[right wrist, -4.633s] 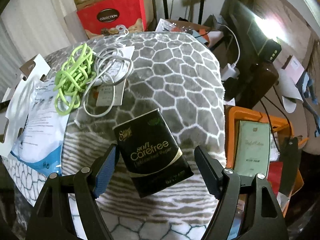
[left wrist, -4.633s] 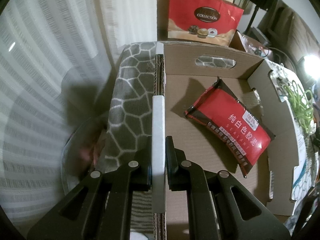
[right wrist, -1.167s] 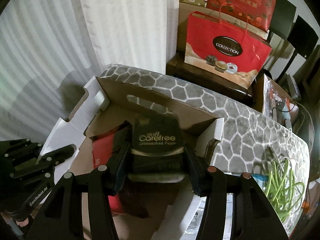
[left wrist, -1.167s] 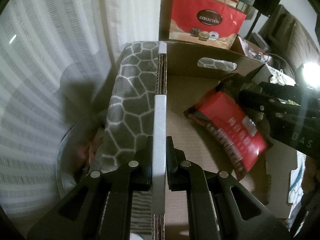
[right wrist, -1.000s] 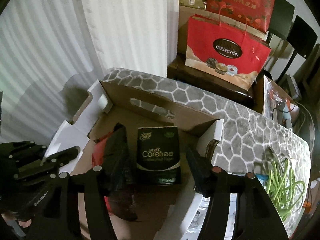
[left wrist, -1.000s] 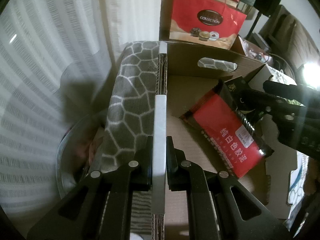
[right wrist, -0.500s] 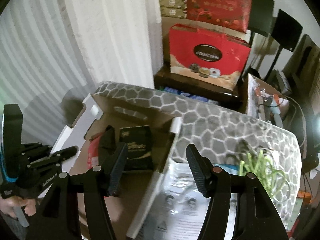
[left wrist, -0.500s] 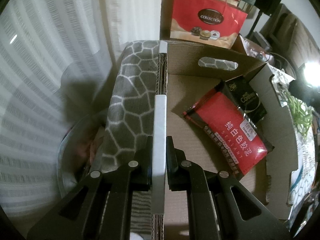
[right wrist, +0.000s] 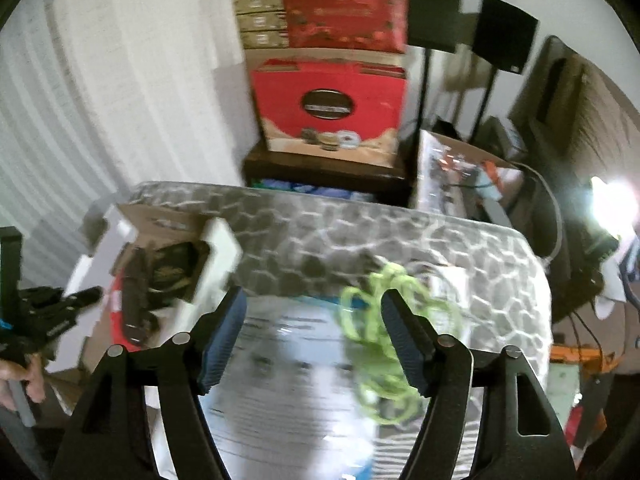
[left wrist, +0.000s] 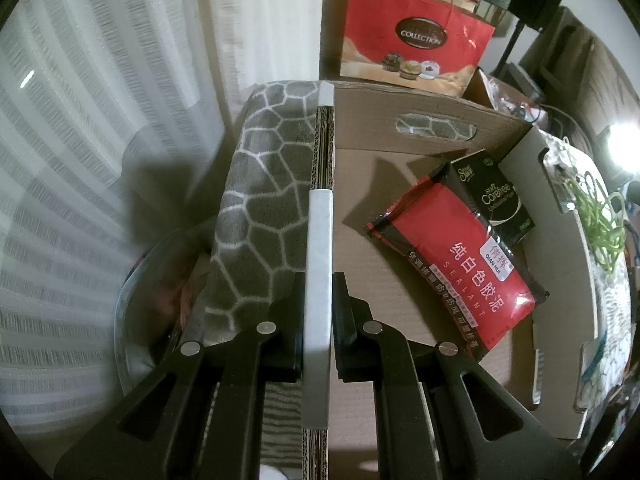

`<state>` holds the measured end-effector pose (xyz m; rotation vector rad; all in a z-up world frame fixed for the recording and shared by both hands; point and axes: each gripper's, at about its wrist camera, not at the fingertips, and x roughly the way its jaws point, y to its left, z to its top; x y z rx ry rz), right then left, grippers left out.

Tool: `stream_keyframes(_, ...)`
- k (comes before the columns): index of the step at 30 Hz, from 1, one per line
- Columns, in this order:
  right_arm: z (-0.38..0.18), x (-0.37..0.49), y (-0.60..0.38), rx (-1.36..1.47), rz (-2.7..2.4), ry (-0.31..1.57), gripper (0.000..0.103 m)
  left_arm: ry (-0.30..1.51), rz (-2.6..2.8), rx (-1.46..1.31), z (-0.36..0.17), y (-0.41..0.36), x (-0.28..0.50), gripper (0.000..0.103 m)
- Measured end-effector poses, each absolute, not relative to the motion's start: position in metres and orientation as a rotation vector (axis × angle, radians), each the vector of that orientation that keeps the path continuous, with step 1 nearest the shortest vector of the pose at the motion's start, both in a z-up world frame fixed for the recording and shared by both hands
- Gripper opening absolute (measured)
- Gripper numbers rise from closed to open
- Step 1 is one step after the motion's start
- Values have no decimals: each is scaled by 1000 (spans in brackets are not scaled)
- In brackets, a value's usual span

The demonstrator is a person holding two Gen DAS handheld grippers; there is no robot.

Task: Organize objects
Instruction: 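Grasp the lime-green coiled cable with the right gripper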

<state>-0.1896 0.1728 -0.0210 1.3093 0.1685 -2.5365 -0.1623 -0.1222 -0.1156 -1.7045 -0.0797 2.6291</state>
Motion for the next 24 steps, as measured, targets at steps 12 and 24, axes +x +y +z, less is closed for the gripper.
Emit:
stream_keyframes(12,-44,-198,229,1413,-2576,102,76,-71,2634,-1706,-115,-121,-161,11)
stream_keyframes(24,-78,-204,229,1517,-2501,82,52,-73,2633,-1706,-115,-121,-161,11)
